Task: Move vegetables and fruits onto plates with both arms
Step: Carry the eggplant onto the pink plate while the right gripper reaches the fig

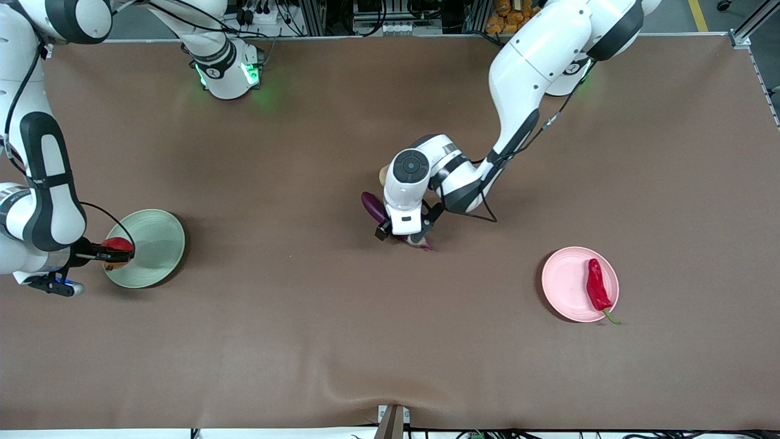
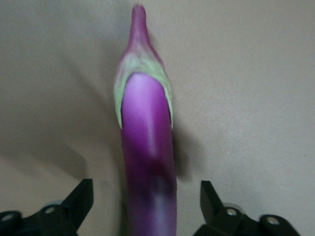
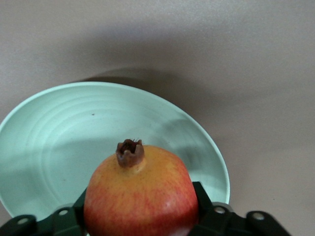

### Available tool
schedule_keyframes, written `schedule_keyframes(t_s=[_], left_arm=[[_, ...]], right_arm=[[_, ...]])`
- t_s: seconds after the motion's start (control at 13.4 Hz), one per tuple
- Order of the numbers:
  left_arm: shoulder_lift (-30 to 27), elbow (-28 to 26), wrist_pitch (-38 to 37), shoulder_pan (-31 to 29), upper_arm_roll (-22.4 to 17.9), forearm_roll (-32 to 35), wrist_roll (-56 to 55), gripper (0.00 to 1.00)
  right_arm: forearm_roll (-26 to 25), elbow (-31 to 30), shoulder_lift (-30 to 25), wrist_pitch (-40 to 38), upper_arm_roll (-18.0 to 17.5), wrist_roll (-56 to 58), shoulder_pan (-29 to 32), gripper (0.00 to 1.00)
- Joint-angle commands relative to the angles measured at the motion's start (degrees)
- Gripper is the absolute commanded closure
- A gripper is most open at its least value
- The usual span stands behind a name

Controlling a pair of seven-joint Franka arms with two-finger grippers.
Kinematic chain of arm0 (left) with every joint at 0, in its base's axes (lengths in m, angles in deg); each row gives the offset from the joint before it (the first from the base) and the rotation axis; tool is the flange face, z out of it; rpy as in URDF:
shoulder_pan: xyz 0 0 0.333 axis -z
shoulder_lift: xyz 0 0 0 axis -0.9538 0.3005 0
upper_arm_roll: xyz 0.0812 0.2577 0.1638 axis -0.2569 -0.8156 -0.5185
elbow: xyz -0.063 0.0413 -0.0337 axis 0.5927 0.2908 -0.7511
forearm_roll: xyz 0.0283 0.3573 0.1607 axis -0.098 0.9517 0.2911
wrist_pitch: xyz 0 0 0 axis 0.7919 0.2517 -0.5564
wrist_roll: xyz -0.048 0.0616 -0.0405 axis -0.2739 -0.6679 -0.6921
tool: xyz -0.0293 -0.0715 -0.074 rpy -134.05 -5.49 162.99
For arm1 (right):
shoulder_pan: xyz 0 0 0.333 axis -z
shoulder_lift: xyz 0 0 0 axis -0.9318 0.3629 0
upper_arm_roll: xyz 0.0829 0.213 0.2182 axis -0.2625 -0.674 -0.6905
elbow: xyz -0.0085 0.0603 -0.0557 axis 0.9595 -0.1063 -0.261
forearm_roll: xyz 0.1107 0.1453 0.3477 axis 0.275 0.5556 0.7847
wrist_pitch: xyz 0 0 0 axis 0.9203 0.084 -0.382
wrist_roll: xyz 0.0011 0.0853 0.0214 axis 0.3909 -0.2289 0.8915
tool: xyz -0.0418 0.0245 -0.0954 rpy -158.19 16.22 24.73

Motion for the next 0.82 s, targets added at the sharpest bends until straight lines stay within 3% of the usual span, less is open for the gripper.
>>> schedule_keyframes(t_s=[0.0,0.15,0.37,0.74], left_arm=[[0.7,1.7,0.6,0.8,-1.1,0.9,3.5,1.0],[0.4,1.7,0.6,0.6,-1.1,0.9,7.4,1.0],[-2.2,3.7,-0.9,-1.7,-1.2,2.7,10.9,1.0],[-9.0,4.9,-4.6,-15.4,-0.4,1.8,30.0,1.0]], right_arm=[[0.5,0.1,-1.8,-3.0,-3.0,1.0,0.0,0.0],[4.5,1.3,-2.0,-7.8,-5.9,0.6,-0.3,0.0],[6.5,1.4,-2.0,-11.2,-9.0,-2.4,-4.6,0.0],[15.1,0.3,-3.9,-17.0,-10.0,-14.9,-18.7,0.0]])
